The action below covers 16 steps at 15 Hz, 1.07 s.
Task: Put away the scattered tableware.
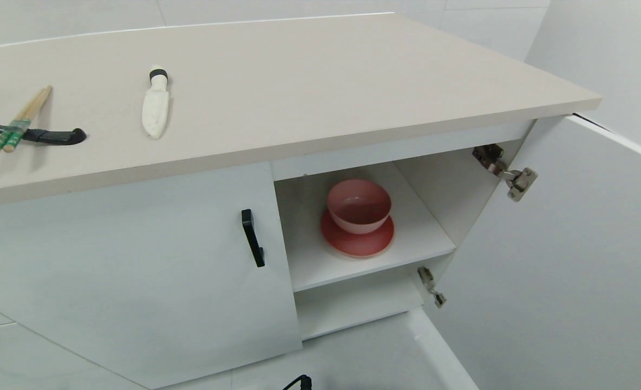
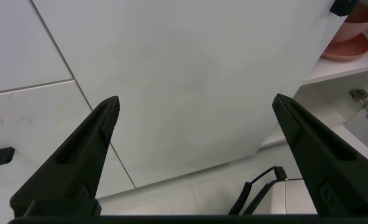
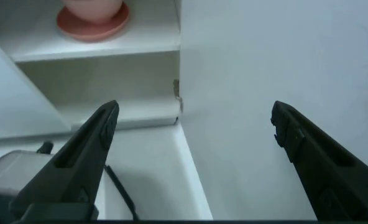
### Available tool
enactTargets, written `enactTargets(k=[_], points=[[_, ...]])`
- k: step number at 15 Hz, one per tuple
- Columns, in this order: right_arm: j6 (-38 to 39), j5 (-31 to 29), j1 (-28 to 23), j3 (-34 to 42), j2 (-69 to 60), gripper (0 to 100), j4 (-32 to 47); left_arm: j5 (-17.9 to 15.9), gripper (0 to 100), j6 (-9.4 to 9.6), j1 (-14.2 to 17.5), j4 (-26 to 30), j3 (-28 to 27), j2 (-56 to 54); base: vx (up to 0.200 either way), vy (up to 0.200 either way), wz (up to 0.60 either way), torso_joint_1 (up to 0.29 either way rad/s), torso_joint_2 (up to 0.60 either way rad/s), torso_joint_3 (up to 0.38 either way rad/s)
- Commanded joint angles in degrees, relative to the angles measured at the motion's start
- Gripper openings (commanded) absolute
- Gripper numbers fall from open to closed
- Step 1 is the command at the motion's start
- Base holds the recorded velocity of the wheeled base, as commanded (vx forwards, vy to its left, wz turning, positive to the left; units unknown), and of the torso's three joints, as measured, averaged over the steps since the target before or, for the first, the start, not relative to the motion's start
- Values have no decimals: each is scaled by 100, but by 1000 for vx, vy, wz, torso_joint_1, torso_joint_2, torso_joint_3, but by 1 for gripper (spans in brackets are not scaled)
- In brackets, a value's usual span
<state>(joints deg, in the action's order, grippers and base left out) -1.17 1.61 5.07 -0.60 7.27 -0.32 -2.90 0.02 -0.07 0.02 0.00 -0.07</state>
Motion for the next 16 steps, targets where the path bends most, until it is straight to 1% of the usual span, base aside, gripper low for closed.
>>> enactTargets(k=[1, 3, 4, 5, 6, 7, 9, 10, 11, 13, 14, 16], points=[[161, -12, -33, 60, -199, 100, 14, 0, 100, -2, -1, -2, 0, 7, 0, 0, 0, 0, 0, 0], [179, -82, -138, 60, -50, 100, 32, 0, 100, -2, -1, -2, 0, 7, 0, 0, 0, 0, 0, 0], [179, -99, -270, 60, 328, 100, 23, 0, 100, 6, -1, 6, 0, 7, 0, 0, 0, 0, 0, 0], [179, -99, -358, 60, 636, 100, 23, 0, 100, -2, -1, -2, 0, 7, 0, 0, 0, 0, 0, 0], [161, -99, -393, 60, 601, 100, 14, 26, 100, -46, -1, -2, 0, 7, 0, 0, 0, 0, 0, 0], [152, -99, -428, 60, 293, 100, 14, 44, 100, -117, -1, -11, 0, 7, 0, 0, 0, 0, 0, 0], [126, -99, -639, 60, -437, 100, 5, 53, 100, -152, -1, -11, 0, 7, 0, 0, 0, 0, 0, 0], [135, -99, -525, 60, -612, 100, 5, 62, 100, -161, -1, -11, 0, 7, 0, 0, 0, 0, 0, 0], [135, -117, -525, 60, -709, 100, 5, 70, 100, -196, -1, -11, 0, 7, 0, 0, 0, 0, 0, 0], [135, -135, -525, 60, -709, 100, 5, 62, 100, -169, -1, -11, 0, 7, 0, 0, 0, 0, 0, 0], [82, -126, -525, 60, -709, 100, 5, 35, 100, -64, -1, -11, 0, 7, 0, 0, 0, 0, 0, 0], [-270, 94, -525, 60, -709, 100, -21, 35, 100, -64, -1, -11, 0, 7, 0, 0, 0, 0, 0, 0]])
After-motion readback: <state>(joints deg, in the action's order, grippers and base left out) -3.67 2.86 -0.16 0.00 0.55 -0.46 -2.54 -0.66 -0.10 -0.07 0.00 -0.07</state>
